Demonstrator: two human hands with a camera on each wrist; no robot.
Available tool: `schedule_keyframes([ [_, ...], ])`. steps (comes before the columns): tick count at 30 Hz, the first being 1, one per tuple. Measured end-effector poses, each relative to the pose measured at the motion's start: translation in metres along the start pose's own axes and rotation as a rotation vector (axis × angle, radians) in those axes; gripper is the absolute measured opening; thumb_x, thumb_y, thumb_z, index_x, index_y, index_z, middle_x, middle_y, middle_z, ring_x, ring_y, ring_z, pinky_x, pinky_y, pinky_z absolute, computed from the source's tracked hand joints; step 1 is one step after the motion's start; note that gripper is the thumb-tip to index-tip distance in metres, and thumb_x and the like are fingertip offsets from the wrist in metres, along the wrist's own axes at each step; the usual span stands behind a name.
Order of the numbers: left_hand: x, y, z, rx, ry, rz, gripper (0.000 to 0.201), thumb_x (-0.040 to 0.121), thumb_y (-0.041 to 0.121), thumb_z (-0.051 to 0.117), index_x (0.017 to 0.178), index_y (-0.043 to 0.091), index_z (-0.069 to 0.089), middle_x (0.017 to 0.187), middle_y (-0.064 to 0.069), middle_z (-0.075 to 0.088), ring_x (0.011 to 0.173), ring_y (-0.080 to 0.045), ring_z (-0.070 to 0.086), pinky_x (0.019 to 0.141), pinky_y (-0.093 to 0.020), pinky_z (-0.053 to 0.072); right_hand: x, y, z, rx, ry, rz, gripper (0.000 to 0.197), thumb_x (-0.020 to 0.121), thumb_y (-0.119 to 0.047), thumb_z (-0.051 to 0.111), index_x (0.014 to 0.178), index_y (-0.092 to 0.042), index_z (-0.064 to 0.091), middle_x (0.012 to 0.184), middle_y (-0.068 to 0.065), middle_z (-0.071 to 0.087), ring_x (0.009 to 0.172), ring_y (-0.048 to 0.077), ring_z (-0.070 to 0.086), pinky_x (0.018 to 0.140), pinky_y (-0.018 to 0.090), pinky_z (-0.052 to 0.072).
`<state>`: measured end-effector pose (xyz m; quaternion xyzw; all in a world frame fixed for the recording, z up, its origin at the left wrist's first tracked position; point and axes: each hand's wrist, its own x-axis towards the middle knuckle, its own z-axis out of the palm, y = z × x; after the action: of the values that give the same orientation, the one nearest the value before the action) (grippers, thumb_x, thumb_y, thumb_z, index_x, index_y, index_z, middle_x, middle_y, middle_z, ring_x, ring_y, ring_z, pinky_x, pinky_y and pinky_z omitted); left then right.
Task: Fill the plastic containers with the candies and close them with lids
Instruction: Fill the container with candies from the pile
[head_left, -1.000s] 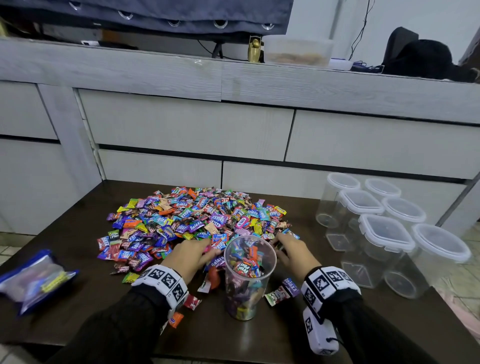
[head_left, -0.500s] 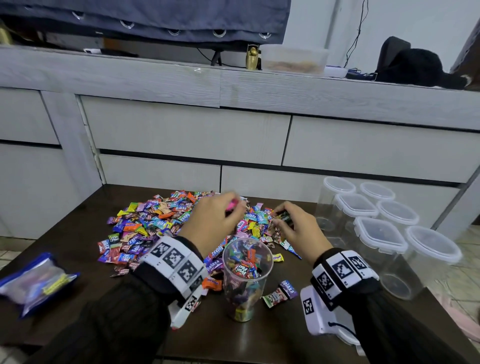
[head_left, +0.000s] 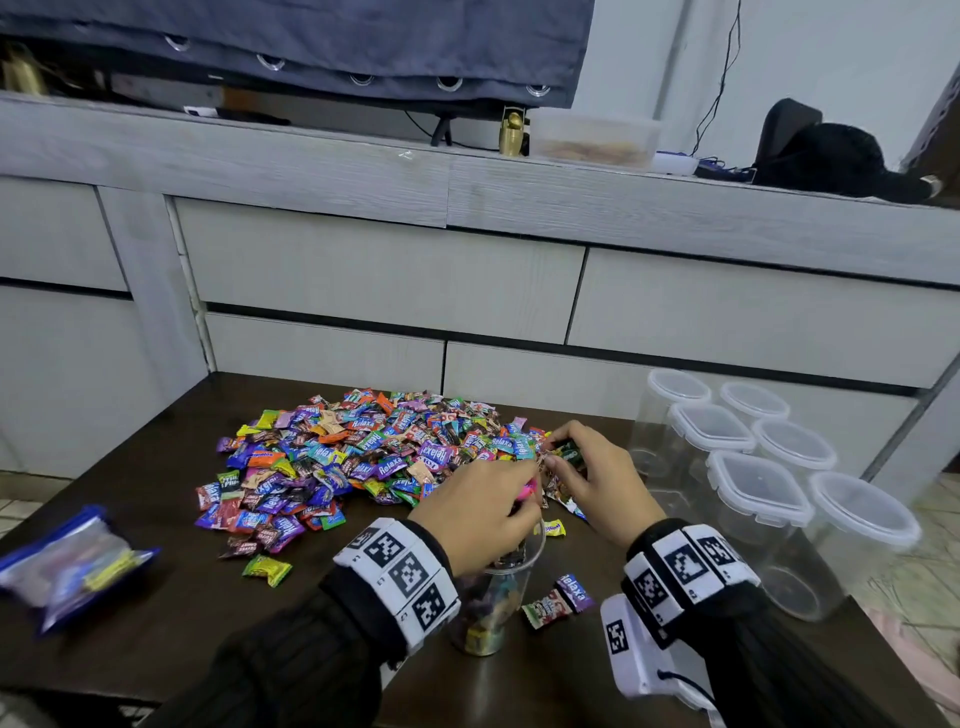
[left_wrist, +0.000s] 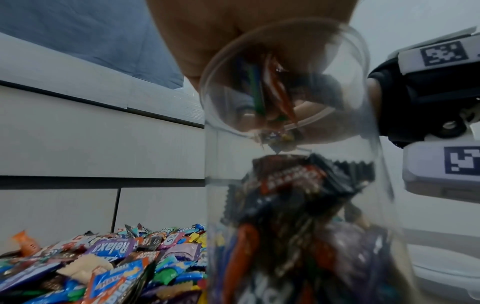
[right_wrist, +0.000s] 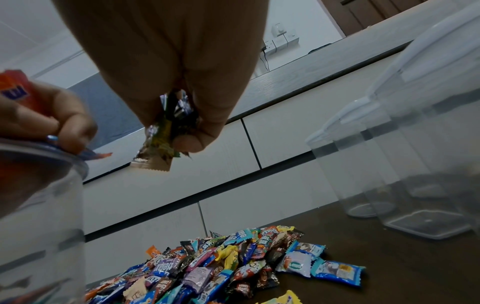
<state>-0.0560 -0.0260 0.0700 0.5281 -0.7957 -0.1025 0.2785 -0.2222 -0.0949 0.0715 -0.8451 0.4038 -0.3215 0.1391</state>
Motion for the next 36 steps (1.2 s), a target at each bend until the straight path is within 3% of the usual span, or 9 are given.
schedule_keyframes([
  [3, 0.0, -0.002, 0.002, -0.011, 0.005, -0.032, 0.011, 0.092, 0.023, 0.051, 0.095, 0.017, 0.06, 0.064, 0.005, 0.054, 0.054, -0.005, 0.046, 0.054, -0.029, 0.033, 0.0, -0.001, -0.001, 0.001, -0.002, 0.012, 0.012, 0.093, -0.016, 0.058, 0.104, -0.012, 0.057, 0.098, -0.001, 0.059, 0.081, 0.009, 0.054, 0.068, 0.011, 0.036],
  [7, -0.003, -0.004, 0.003, 0.002, 0.006, -0.05, 0.016, 0.091, 0.029, 0.053, 0.091, 0.016, 0.062, 0.068, -0.005, 0.062, 0.064, -0.017, 0.057, 0.061, -0.032, 0.046, -0.001, -0.002, -0.003, -0.006, -0.012, 0.024, 0.012, 0.094, -0.017, 0.057, 0.105, -0.012, 0.057, 0.1, -0.002, 0.059, 0.085, 0.01, 0.054, 0.072, 0.018, 0.037],
  [11, -0.005, -0.003, 0.001, 0.072, 0.002, 0.002, 0.016, 0.087, 0.032, 0.054, 0.084, 0.017, 0.054, 0.06, -0.001, 0.052, 0.06, -0.02, 0.05, 0.056, -0.029, 0.032, -0.001, -0.004, -0.006, 0.008, -0.005, 0.027, 0.01, 0.094, -0.016, 0.057, 0.103, -0.012, 0.057, 0.097, -0.003, 0.057, 0.081, 0.009, 0.052, 0.072, 0.02, 0.037],
  [14, -0.005, -0.001, -0.003, 0.127, -0.067, 0.046, 0.018, 0.088, 0.035, 0.053, 0.097, 0.022, 0.046, 0.058, 0.003, 0.047, 0.055, -0.014, 0.046, 0.052, -0.029, 0.029, -0.001, -0.004, -0.007, 0.002, -0.007, 0.017, 0.011, 0.093, -0.014, 0.058, 0.104, -0.011, 0.058, 0.096, -0.004, 0.056, 0.082, 0.009, 0.051, 0.072, 0.019, 0.035],
  [18, -0.001, 0.002, -0.013, 0.185, -0.098, 0.13, 0.025, 0.088, 0.04, 0.054, 0.106, 0.023, 0.051, 0.084, 0.004, 0.063, 0.078, -0.018, 0.06, 0.067, -0.032, 0.047, -0.001, -0.004, -0.009, -0.005, -0.002, 0.008, 0.012, 0.093, -0.015, 0.058, 0.104, -0.01, 0.057, 0.095, -0.007, 0.055, 0.08, 0.005, 0.049, 0.068, 0.014, 0.033],
  [21, -0.006, -0.005, -0.015, 0.23, 0.02, 0.2, 0.047, 0.084, 0.062, 0.054, 0.111, 0.024, 0.055, 0.105, 0.009, 0.056, 0.099, -0.007, 0.048, 0.083, -0.023, 0.037, 0.001, -0.007, -0.013, 0.033, 0.029, 0.0, 0.01, 0.094, -0.015, 0.057, 0.102, -0.011, 0.057, 0.093, -0.006, 0.057, 0.075, 0.002, 0.051, 0.069, 0.018, 0.038],
  [25, -0.022, -0.026, -0.012, -0.06, -0.081, -0.044, 0.105, 0.054, 0.084, 0.065, 0.14, 0.036, 0.028, 0.137, 0.018, 0.034, 0.12, 0.006, 0.033, 0.101, -0.019, 0.029, 0.001, -0.021, -0.013, 0.128, 0.035, -0.036, 0.004, 0.094, -0.018, 0.057, 0.097, -0.02, 0.056, 0.09, -0.011, 0.058, 0.074, -0.003, 0.054, 0.066, 0.011, 0.042],
  [30, -0.032, -0.047, -0.001, -0.326, -0.197, -0.187, 0.125, 0.039, 0.067, 0.086, 0.143, 0.04, 0.022, 0.14, 0.013, 0.047, 0.129, -0.003, 0.045, 0.111, -0.036, 0.039, -0.009, -0.041, 0.003, 0.129, -0.077, -0.197, 0.01, 0.092, -0.016, 0.06, 0.101, -0.012, 0.059, 0.095, -0.007, 0.059, 0.084, 0.003, 0.053, 0.075, 0.012, 0.039],
  [36, -0.03, -0.052, 0.005, -0.422, -0.129, -0.153, 0.109, 0.047, 0.046, 0.095, 0.133, 0.048, 0.028, 0.122, 0.02, 0.06, 0.115, 0.011, 0.054, 0.102, -0.02, 0.044, -0.016, -0.051, 0.011, 0.08, -0.292, -0.32, 0.015, 0.085, -0.01, 0.064, 0.1, -0.012, 0.066, 0.095, -0.008, 0.064, 0.086, -0.005, 0.051, 0.079, 0.005, 0.035],
])
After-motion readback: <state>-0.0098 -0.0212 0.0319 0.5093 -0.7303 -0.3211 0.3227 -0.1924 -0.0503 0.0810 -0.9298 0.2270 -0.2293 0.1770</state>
